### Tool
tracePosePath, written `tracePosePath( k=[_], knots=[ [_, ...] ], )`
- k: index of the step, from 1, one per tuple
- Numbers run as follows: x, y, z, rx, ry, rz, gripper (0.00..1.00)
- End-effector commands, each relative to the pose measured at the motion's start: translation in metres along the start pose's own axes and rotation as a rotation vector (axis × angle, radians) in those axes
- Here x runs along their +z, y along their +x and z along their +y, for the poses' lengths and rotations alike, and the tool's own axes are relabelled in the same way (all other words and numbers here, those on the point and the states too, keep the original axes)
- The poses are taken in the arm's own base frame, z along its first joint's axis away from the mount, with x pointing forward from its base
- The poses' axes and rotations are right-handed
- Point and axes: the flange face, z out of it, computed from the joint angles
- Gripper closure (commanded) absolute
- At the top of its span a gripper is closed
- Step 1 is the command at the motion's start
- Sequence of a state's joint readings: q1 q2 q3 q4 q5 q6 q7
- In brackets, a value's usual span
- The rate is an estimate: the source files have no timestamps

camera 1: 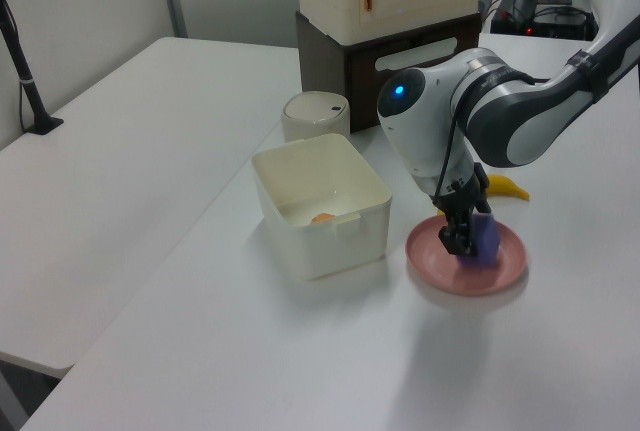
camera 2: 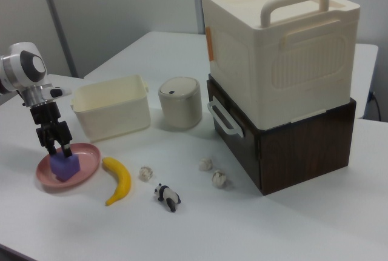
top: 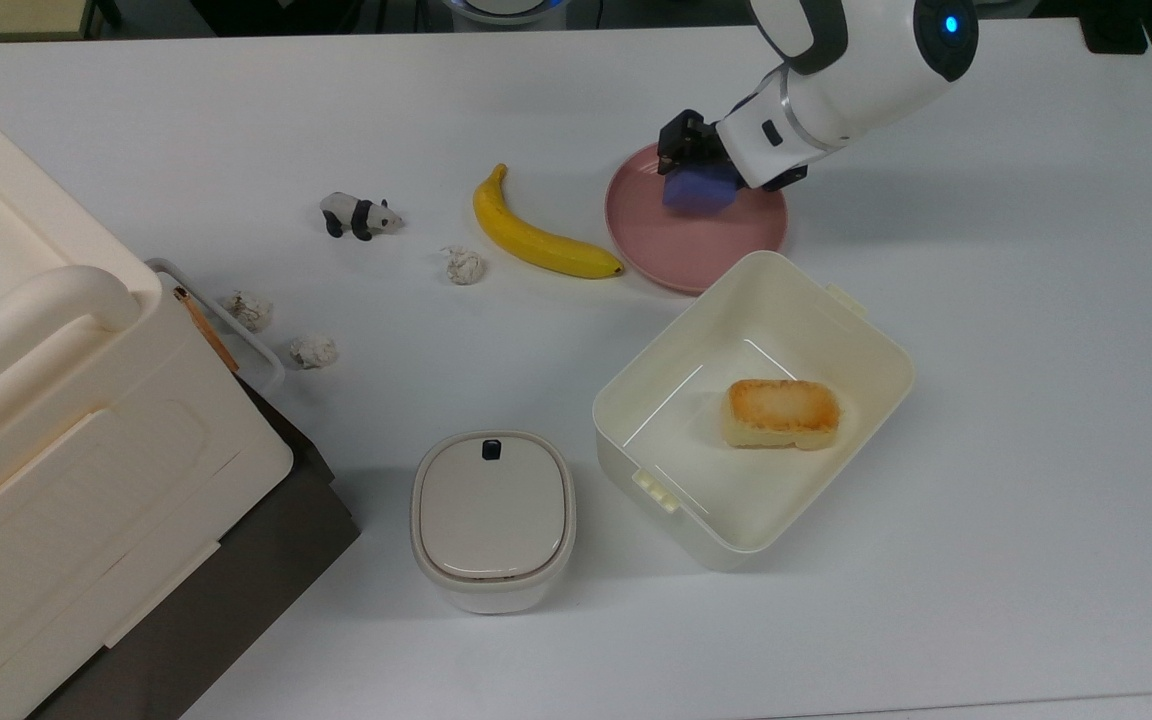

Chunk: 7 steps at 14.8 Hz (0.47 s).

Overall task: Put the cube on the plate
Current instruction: 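Open the gripper to release the cube onto the plate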

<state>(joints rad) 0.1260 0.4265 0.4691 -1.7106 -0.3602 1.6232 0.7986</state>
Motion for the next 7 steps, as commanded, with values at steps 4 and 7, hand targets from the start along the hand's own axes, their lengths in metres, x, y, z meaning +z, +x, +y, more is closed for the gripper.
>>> tracePosePath(
  k=[4,7],
  knots=[
    [-0.023,0.006,0.031,0.060,0.021,0.051,0.00],
    [-0.055,0.007,0.083,0.084,0.048,0.088,0.00]
  ],
)
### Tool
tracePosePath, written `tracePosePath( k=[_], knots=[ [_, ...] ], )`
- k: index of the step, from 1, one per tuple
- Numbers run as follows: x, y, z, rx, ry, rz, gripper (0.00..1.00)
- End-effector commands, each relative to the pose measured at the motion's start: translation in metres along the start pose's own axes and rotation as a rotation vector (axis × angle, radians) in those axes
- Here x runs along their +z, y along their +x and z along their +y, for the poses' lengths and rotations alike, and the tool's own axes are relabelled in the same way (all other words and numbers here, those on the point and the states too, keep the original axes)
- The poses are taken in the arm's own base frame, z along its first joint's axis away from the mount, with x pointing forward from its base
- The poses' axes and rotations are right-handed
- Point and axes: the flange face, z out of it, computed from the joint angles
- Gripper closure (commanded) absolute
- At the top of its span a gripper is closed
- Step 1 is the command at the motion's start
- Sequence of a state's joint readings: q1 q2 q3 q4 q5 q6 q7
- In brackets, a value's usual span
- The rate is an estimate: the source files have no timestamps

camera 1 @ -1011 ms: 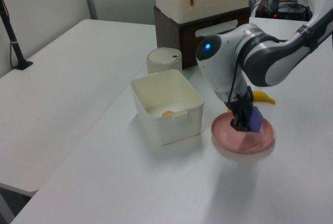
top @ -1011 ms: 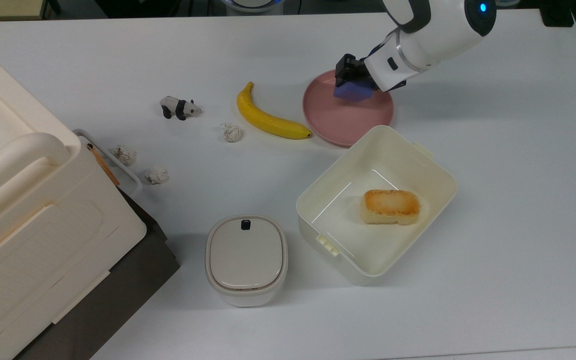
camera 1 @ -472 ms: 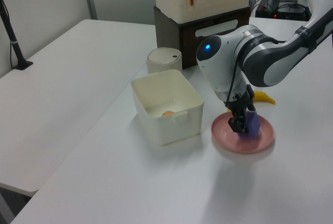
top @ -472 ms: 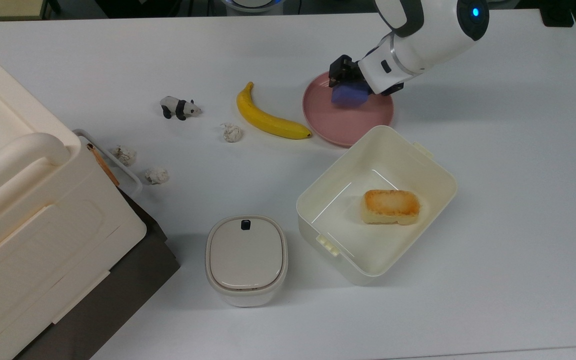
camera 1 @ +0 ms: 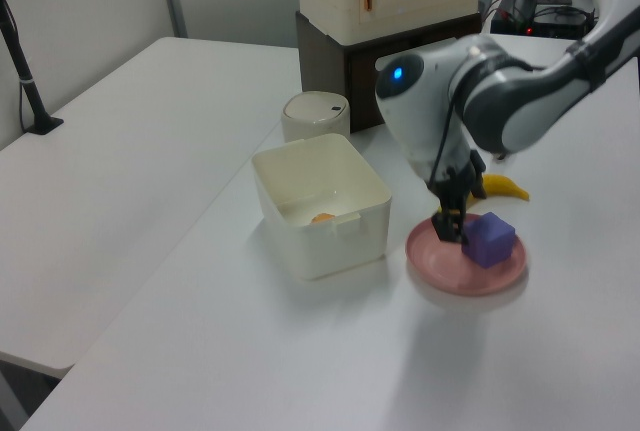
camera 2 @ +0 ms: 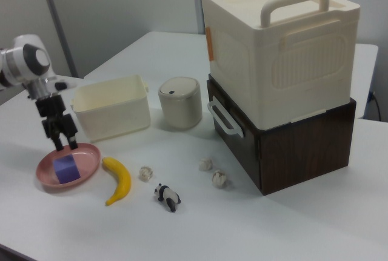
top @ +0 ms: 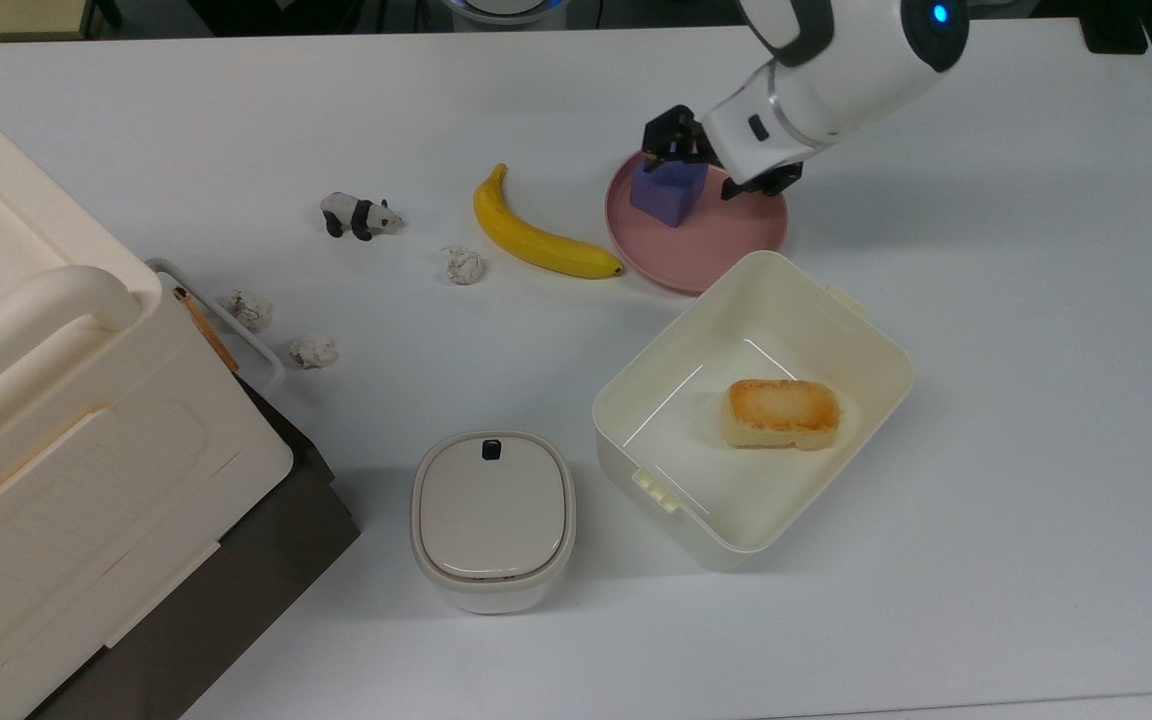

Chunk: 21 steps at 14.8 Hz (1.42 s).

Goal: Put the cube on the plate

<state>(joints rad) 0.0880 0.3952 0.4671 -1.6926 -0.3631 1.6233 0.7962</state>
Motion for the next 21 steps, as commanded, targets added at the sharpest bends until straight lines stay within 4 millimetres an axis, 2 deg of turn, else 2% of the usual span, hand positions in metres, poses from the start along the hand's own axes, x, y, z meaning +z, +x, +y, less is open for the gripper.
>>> tracePosePath(
  k=[1,4,8,11,12,14,15,17,21],
  knots=[
    [-0.049,0.000,0.074,0.030,0.035,0.069,0.00],
    [-0.083,-0.003,0.143,0.023,0.123,0.070,0.00],
    [-0.121,-0.015,0.249,0.084,0.240,0.123,0.00],
    [-0.137,-0.026,0.320,0.164,0.332,0.167,0.00],
    [-0.140,-0.030,0.337,0.190,0.348,0.180,0.00],
    [-0.135,-0.028,0.365,0.232,0.372,0.177,0.00],
    [-0.140,-0.027,0.386,0.264,0.391,0.197,0.00],
    [-0.137,-0.018,0.394,0.280,0.399,0.219,0.00],
    [-0.119,0.007,0.396,0.256,0.400,0.249,0.00]
  ],
)
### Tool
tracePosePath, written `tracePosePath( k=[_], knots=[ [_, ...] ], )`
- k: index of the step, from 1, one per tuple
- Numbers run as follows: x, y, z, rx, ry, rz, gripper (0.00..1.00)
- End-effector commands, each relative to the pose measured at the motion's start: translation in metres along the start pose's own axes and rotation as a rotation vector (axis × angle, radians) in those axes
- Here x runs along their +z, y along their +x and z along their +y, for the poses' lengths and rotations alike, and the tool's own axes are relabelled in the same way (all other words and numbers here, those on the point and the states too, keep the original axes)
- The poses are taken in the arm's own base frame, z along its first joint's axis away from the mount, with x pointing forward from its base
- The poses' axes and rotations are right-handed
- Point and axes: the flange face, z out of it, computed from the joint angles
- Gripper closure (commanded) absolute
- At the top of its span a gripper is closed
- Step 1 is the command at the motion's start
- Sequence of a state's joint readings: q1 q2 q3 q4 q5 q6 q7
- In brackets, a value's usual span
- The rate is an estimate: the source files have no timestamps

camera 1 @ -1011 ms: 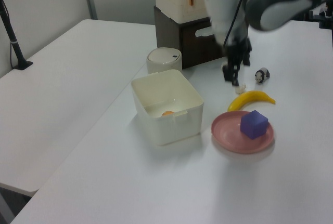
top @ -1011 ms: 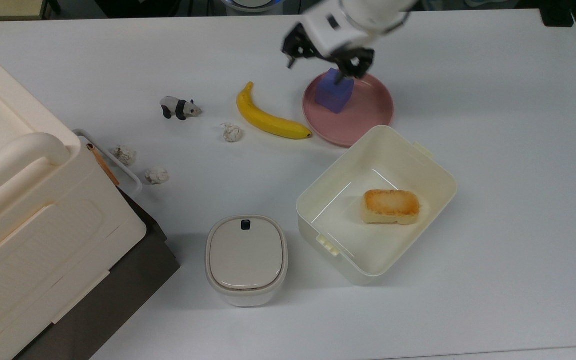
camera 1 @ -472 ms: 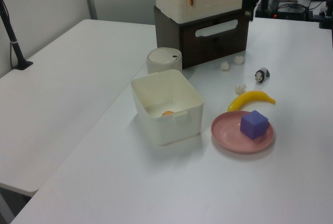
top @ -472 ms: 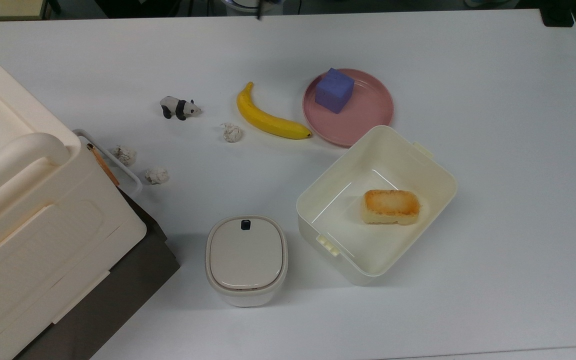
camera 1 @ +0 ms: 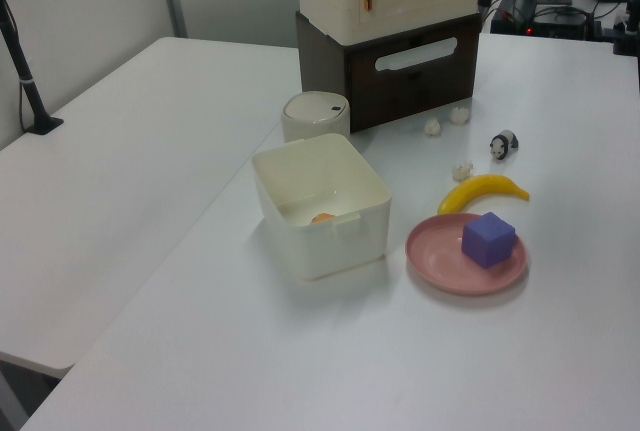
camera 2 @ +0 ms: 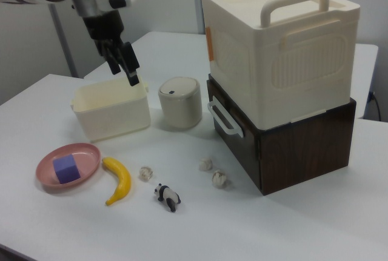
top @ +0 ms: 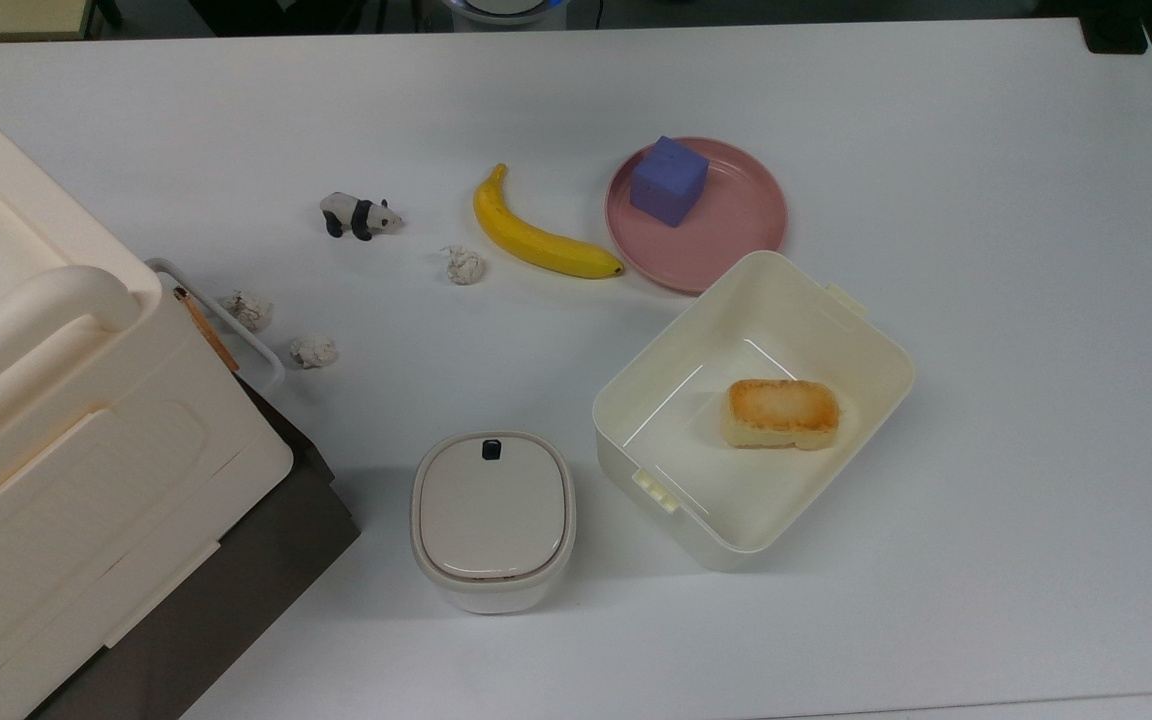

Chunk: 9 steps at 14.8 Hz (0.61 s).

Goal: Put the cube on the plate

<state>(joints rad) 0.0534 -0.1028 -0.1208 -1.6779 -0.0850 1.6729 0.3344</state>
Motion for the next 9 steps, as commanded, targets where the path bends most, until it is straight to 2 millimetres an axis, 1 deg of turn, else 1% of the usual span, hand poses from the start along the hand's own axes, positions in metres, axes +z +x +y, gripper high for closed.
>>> tracePosePath(
  k=[1,3,4,5,8,9],
  knots=[
    [0.022,0.016,-0.008,-0.037,0.031,0.002,0.00],
    [0.033,0.017,-0.023,-0.059,0.027,-0.011,0.00],
    [0.033,0.016,-0.024,-0.062,0.028,-0.013,0.00],
    [0.036,0.014,-0.029,-0.064,0.027,-0.017,0.00],
    [0.045,0.004,-0.052,-0.091,0.024,-0.033,0.00],
    [0.044,0.001,-0.061,-0.107,0.026,-0.030,0.00]
  ],
)
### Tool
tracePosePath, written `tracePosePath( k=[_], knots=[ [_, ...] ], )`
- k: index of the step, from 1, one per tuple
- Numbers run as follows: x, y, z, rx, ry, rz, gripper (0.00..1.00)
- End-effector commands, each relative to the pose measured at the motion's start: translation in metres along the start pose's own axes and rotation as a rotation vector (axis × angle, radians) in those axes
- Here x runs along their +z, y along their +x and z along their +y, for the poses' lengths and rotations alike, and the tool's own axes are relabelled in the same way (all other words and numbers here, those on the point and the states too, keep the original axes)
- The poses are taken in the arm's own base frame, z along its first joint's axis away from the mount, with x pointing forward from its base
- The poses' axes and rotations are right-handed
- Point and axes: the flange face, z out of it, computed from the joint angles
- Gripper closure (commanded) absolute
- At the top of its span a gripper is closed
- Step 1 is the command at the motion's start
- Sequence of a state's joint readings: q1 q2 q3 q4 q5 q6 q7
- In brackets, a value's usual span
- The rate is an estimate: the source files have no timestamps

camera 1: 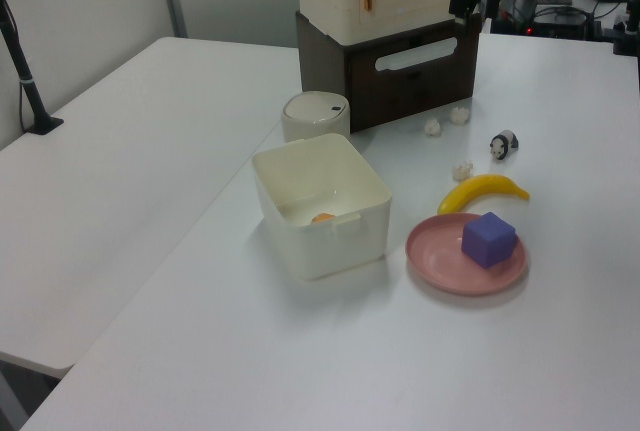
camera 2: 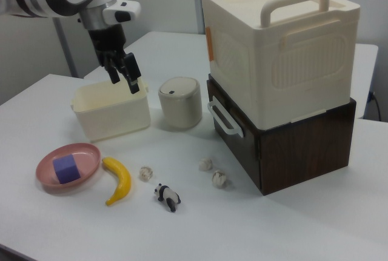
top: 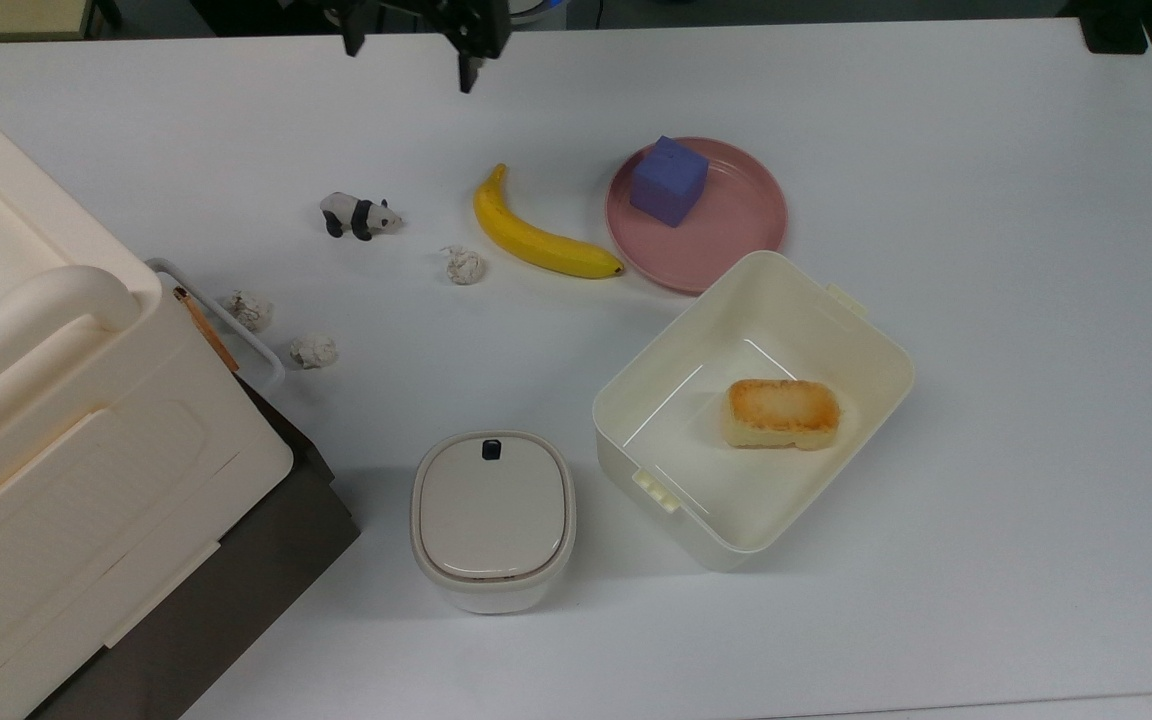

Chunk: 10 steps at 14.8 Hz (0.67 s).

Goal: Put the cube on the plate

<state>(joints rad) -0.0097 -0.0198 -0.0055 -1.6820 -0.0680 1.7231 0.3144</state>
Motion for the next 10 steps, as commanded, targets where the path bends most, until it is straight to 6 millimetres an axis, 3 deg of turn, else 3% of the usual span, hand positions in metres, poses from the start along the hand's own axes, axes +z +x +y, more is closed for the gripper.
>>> tracePosePath(
  k=[1,4,10],
  knots=[
    [0.0017,-0.0081,-0.0193,-0.033,0.027,0.006,0.00],
    [0.0000,-0.0107,-0.0251,-0.058,0.042,0.002,0.00],
    [-0.0029,-0.0134,-0.0179,-0.192,0.037,-0.024,0.00]
  ],
)
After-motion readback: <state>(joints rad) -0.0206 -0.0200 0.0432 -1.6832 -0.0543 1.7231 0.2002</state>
